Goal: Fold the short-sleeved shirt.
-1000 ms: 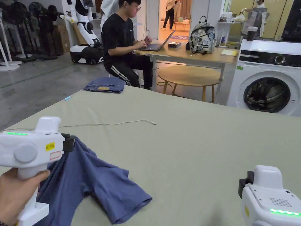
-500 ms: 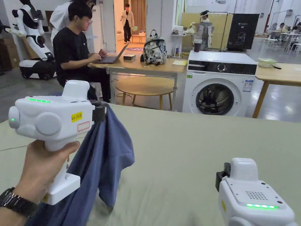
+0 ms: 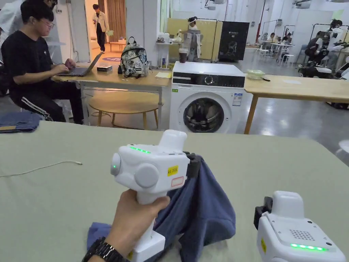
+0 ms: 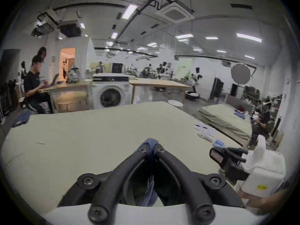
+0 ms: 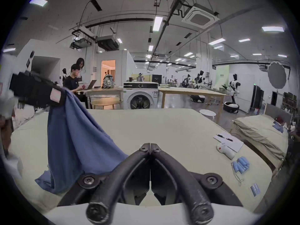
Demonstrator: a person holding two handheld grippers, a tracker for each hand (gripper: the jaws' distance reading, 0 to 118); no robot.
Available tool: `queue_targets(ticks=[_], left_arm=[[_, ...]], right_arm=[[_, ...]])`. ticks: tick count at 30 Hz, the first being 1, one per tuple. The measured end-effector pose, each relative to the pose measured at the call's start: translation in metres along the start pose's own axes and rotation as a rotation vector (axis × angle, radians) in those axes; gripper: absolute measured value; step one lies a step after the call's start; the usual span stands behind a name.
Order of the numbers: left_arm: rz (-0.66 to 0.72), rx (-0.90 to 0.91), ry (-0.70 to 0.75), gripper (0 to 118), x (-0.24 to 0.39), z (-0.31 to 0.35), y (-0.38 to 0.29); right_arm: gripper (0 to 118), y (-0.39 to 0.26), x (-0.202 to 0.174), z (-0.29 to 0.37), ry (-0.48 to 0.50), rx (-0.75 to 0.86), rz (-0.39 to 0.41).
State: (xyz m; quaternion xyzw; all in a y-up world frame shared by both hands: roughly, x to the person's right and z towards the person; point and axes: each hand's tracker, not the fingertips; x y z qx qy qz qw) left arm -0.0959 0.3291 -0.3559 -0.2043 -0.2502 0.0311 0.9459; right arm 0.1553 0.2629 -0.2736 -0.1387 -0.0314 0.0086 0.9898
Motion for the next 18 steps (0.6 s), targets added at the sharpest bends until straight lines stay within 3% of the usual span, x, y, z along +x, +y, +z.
queue_targets(ticks=[10, 15, 18], left_arm=[[0.031, -0.139, -0.058, 2, 0.033, -0.027, -0.067], [0.023, -0.125, -0.036, 57, 0.030, 0.000, -0.072], [0.048, -0.087, -0.001, 56, 0.016, 0.022, -0.069]], right_arm=[[0, -0.019, 0.031, 0.000, -0.056, -0.056, -0.015], [0, -0.020, 0.028, 0.001, -0.041, -0.065, -0.024], [0, -0.016, 0.020, 0.001, -0.025, -0.058, -0.023]])
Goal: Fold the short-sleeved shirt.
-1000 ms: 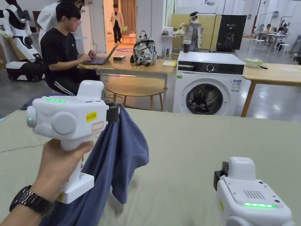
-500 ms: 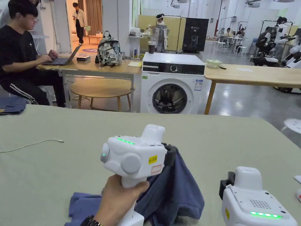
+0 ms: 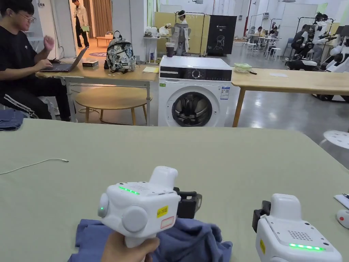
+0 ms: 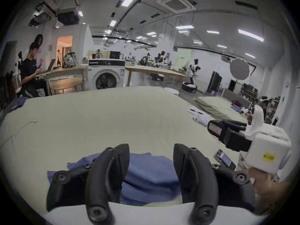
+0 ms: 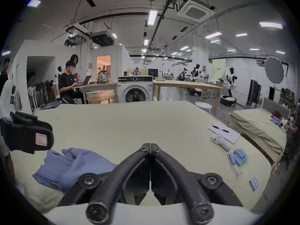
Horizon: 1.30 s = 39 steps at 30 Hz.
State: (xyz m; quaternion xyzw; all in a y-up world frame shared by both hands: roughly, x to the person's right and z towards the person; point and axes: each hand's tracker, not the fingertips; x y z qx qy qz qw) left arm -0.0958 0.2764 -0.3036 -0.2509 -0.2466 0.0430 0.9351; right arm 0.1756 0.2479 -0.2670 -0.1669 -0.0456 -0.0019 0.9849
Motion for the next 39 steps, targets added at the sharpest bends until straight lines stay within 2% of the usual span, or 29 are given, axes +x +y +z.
queue_targets(ticks=[4, 6, 8, 9, 18, 24, 30, 31, 32, 33, 34, 35, 36, 39], left_arm=[[0.022, 0.045, 0.088, 55, -0.019, 0.032, -0.006], [0.029, 0.051, 0.148, 50, -0.030, 0.046, -0.013], [0.054, 0.056, 0.187, 13, -0.041, 0.058, -0.023], [0.067, 0.054, 0.203, 0, -0.047, 0.063, -0.028], [0.193, -0.028, 0.360, 0, -0.113, 0.084, -0.081], [0.305, -0.125, 0.401, 0, -0.195, 0.073, -0.070], [0.388, -0.280, 0.412, 0, -0.268, 0.033, -0.048], [0.402, -0.302, 0.411, 2, -0.277, 0.024, -0.046], [0.402, -0.308, 0.412, 13, -0.272, 0.020, -0.044], [0.408, -0.327, 0.412, 29, -0.278, 0.011, -0.045], [0.424, -0.359, 0.409, 56, -0.283, 0.002, -0.046], [0.436, -0.393, 0.412, 69, -0.286, -0.007, -0.048], [0.446, -0.411, 0.416, 73, -0.285, -0.015, -0.050], [0.466, -0.490, 0.431, 73, -0.295, -0.041, -0.059]], right_arm=[[0, 0.004, -0.012, 0.002, 0.028, 0.015, 0.003], [0, 0.006, -0.018, 0.003, 0.043, 0.022, 0.004], [0, 0.006, -0.025, 0.004, 0.060, 0.027, 0.010], [0, 0.006, -0.029, 0.005, 0.066, 0.029, 0.011], [0, 0.000, -0.055, -0.003, 0.119, 0.015, 0.020], [0, -0.003, -0.065, -0.013, 0.135, -0.007, 0.031], [0, -0.006, -0.068, -0.025, 0.137, -0.028, 0.033], [0, -0.007, -0.068, -0.027, 0.135, -0.032, 0.033], [0, -0.008, -0.068, -0.029, 0.133, -0.037, 0.034], [0, -0.009, -0.068, -0.031, 0.131, -0.042, 0.036], [0, -0.011, -0.067, -0.033, 0.130, -0.048, 0.037], [0, -0.012, -0.066, -0.035, 0.127, -0.053, 0.038], [0, -0.014, -0.065, -0.037, 0.123, -0.059, 0.042], [0, -0.018, -0.060, -0.043, 0.111, -0.077, 0.046]])
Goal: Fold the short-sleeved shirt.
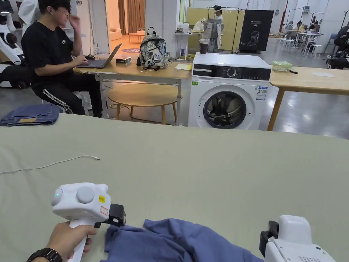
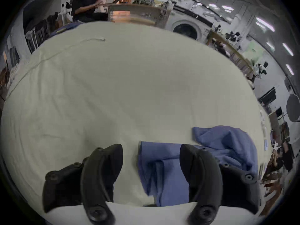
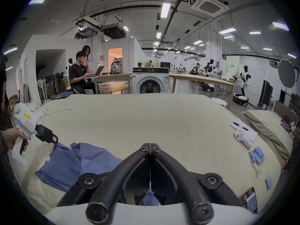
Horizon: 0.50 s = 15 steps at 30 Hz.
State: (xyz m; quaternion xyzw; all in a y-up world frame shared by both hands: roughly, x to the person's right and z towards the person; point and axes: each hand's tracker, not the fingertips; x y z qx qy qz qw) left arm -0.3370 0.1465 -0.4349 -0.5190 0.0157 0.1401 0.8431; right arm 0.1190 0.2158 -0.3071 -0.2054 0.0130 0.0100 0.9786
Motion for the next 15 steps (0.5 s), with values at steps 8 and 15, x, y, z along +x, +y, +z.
queue_targets(ticks=[8, 15], left_arm=[[-0.075, -0.011, 0.133, 61, 0.023, -0.021, -0.009], [-0.161, -0.010, 0.074, 4, 0.033, -0.021, -0.011]], right_arm=[[0, -0.009, 0.014, -0.011, -0.035, -0.040, 0.001], [0, -0.019, 0.014, -0.018, -0.036, -0.075, -0.015]])
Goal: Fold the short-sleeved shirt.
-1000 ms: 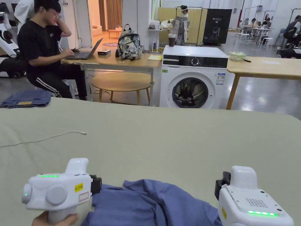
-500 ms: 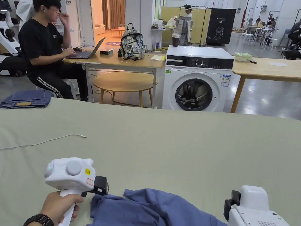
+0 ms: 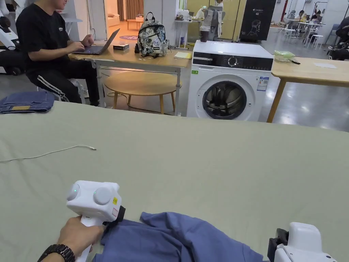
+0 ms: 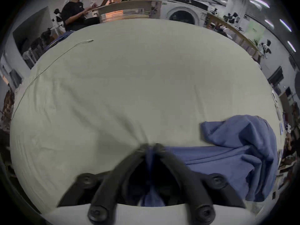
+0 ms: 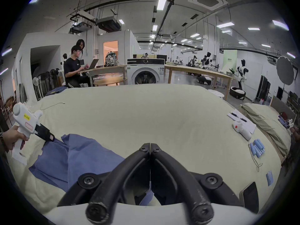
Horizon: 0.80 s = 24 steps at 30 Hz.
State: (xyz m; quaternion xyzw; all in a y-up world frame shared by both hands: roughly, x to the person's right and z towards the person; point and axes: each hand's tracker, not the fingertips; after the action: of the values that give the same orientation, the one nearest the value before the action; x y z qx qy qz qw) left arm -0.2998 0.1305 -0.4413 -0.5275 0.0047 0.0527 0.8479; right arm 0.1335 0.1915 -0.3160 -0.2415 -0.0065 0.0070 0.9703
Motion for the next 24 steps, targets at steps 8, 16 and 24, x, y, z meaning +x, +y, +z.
queue_targets(ticks=[8, 16, 24], left_arm=[[0.021, 0.086, -0.068, 0, -0.004, 0.031, -0.012], [0.015, 0.228, -0.115, 0, -0.005, 0.089, -0.040], [0.007, 0.244, -0.116, 0, 0.006, 0.107, -0.071]], right_arm=[[0, 0.005, 0.019, -0.003, 0.018, -0.075, -0.024], [63, 0.010, 0.052, -0.040, 0.092, -0.322, -0.019], [59, -0.024, 0.046, -0.089, 0.125, -0.534, -0.023]])
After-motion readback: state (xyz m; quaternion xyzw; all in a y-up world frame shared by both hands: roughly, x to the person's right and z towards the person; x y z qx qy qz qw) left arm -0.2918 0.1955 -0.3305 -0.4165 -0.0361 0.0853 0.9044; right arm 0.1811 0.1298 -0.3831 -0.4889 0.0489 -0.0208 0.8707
